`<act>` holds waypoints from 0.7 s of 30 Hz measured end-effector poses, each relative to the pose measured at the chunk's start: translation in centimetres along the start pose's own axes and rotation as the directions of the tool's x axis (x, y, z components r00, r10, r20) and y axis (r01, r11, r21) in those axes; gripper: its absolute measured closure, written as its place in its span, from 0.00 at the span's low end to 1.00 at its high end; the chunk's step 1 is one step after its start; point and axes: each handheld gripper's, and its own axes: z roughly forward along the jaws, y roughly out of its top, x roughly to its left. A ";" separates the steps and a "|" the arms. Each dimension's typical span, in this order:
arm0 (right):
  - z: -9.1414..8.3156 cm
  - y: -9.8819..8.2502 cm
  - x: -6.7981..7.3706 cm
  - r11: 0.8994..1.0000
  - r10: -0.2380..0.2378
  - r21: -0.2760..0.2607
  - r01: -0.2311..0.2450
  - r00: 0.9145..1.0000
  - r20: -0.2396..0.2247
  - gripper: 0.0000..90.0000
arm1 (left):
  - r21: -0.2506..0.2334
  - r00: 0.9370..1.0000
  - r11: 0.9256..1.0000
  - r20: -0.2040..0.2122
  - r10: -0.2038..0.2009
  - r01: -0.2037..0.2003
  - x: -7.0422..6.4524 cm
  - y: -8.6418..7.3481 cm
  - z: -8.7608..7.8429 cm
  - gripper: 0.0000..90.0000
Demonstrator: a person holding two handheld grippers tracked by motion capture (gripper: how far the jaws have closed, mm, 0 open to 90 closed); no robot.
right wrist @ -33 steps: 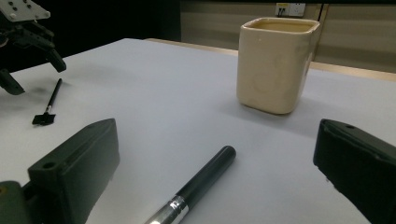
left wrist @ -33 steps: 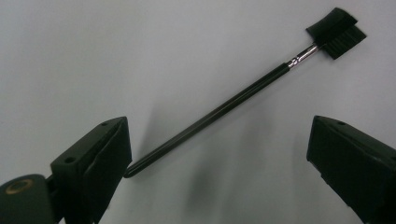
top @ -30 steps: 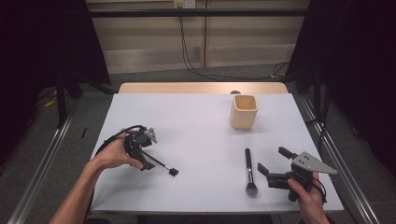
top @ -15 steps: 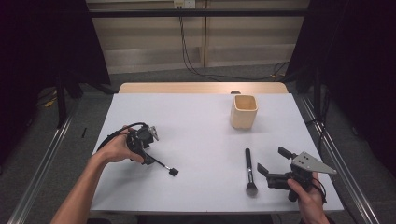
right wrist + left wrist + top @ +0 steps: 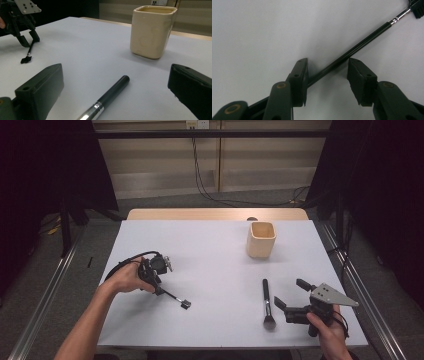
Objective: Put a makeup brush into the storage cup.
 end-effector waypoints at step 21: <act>0.0 -0.1 -0.1 1.000 0.004 0.009 -0.004 1.000 -0.001 0.00 | 0.029 0.998 0.999 0.044 0.035 -0.036 -0.7 0.6 0.1 0.95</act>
